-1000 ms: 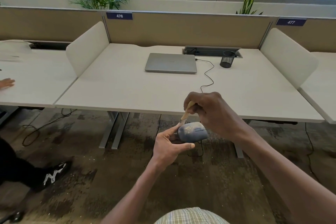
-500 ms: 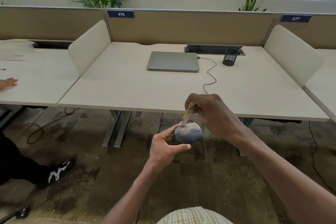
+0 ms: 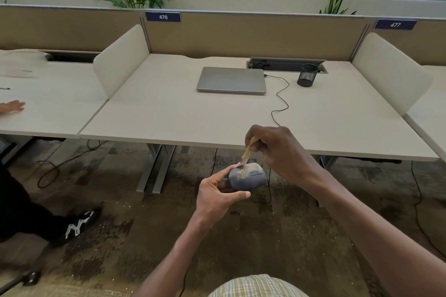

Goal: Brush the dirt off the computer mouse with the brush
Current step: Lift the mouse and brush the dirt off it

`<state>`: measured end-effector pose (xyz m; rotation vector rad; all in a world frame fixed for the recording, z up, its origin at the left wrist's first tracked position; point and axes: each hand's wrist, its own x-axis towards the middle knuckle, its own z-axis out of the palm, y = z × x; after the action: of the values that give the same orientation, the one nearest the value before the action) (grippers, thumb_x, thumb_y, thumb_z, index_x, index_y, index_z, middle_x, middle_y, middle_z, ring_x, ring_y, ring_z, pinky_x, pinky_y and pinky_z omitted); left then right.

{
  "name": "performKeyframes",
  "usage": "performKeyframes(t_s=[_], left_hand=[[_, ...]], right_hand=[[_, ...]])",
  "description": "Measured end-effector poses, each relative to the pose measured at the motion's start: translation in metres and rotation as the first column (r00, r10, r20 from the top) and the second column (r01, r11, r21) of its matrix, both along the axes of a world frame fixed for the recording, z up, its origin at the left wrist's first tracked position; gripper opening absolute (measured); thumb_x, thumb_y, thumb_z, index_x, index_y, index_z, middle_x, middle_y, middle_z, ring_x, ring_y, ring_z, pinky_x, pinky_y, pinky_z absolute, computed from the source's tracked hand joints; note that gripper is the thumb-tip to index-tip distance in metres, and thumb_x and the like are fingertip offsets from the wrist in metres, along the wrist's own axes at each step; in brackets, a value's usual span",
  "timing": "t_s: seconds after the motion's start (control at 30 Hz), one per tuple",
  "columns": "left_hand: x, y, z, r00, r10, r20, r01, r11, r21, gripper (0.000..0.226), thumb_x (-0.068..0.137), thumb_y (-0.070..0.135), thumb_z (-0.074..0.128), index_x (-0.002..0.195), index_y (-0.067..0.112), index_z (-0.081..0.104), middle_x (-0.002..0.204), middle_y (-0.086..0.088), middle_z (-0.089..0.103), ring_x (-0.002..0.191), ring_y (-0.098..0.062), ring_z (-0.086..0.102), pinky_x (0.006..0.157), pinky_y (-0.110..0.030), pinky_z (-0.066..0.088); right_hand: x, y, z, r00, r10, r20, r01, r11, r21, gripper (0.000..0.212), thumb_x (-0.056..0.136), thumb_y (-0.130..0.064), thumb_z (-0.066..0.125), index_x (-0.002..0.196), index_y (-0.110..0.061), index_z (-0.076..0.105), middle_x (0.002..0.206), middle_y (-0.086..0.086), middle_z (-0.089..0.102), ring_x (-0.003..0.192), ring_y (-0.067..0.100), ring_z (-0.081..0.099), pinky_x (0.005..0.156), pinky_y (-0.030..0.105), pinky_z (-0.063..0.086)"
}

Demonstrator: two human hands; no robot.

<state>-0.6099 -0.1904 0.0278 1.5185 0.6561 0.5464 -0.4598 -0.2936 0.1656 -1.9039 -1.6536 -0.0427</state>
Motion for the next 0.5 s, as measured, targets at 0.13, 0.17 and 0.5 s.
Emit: performKeyframes(t_s=[0.13,0.17,0.5], left_hand=[[0.000,0.001,0.000,1.000,-0.002,-0.006,0.002,1.000,-0.007,0.078,0.067,0.006,0.096,0.138,0.015,0.065,0.117,-0.004,0.078,0.105,-0.018,0.077,0.089,-0.043,0.064],[0.000,0.001,0.000,1.000,0.003,-0.008,-0.003,1.000,-0.009,0.080,0.066,0.007,0.096,0.139,0.014,0.064,0.117,-0.004,0.078,0.105,-0.018,0.077,0.090,-0.045,0.064],[0.009,-0.003,0.006,0.999,0.026,0.026,-0.026,1.000,-0.003,0.082,0.066,0.005,0.095,0.140,0.010,0.062,0.115,-0.002,0.077,0.101,-0.011,0.077,0.084,-0.027,0.063]], right_hand=[[0.001,-0.006,0.004,0.989,-0.054,-0.136,0.070,0.991,0.111,0.021,0.088,0.014,0.060,0.097,-0.005,0.064,0.082,0.000,0.068,0.074,0.003,0.067,0.063,0.010,0.050],[0.000,-0.008,0.007,0.984,-0.066,-0.164,0.090,0.986,0.142,0.020,0.089,0.012,0.061,0.099,-0.005,0.062,0.084,0.003,0.070,0.076,0.005,0.069,0.065,0.011,0.052],[-0.019,-0.036,0.010,0.996,-0.036,-0.079,0.039,0.998,0.040,0.020,0.090,-0.001,0.068,0.107,-0.009,0.060,0.082,-0.006,0.065,0.061,-0.006,0.059,0.052,0.008,0.041]])
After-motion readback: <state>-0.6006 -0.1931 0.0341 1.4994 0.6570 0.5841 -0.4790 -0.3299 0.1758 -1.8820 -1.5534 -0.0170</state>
